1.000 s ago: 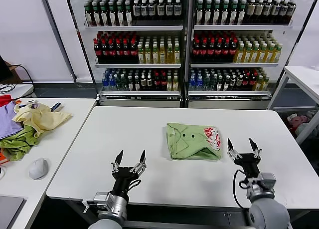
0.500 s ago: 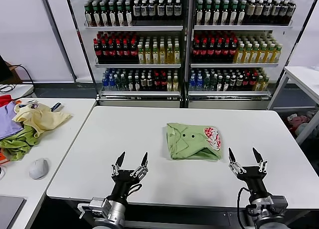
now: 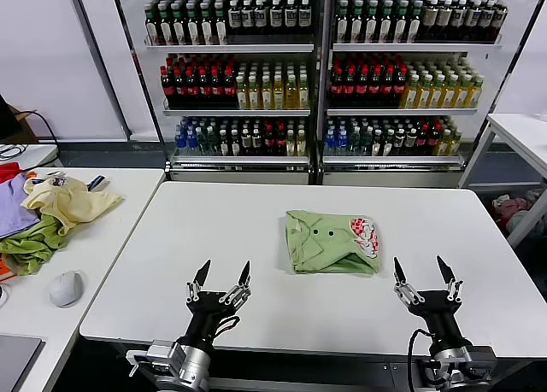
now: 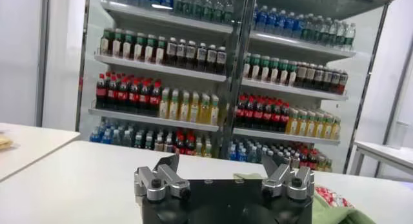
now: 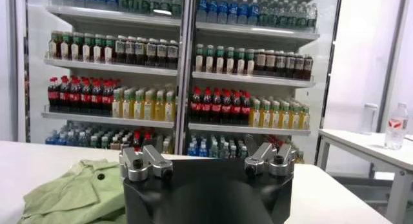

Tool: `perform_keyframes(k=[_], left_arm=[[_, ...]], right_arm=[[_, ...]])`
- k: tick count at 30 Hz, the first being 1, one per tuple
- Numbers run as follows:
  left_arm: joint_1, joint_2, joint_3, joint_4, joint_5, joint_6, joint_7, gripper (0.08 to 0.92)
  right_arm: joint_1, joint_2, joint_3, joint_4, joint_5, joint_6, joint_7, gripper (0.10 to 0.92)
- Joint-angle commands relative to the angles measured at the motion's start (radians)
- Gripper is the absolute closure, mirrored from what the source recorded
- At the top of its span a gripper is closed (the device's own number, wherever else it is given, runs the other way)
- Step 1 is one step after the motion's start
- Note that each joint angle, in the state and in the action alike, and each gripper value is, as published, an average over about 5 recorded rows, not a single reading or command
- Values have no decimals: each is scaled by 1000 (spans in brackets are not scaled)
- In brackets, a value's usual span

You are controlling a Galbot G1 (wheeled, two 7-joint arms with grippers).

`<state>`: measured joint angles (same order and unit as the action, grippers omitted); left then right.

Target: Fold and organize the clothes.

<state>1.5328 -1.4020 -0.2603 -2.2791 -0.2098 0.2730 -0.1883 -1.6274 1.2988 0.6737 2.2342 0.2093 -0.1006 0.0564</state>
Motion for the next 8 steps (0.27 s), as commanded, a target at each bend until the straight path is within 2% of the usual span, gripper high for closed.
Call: perform_keyframes(k=[1, 8], left_arm=[[-2, -5, 3, -4, 10, 7, 5, 177], [-7, -4, 3, 4, 19, 9, 11, 177]], right_arm=[[-13, 2, 1, 10, -16, -6, 5, 203], [-6, 1, -1, 8, -14, -18, 13, 203]])
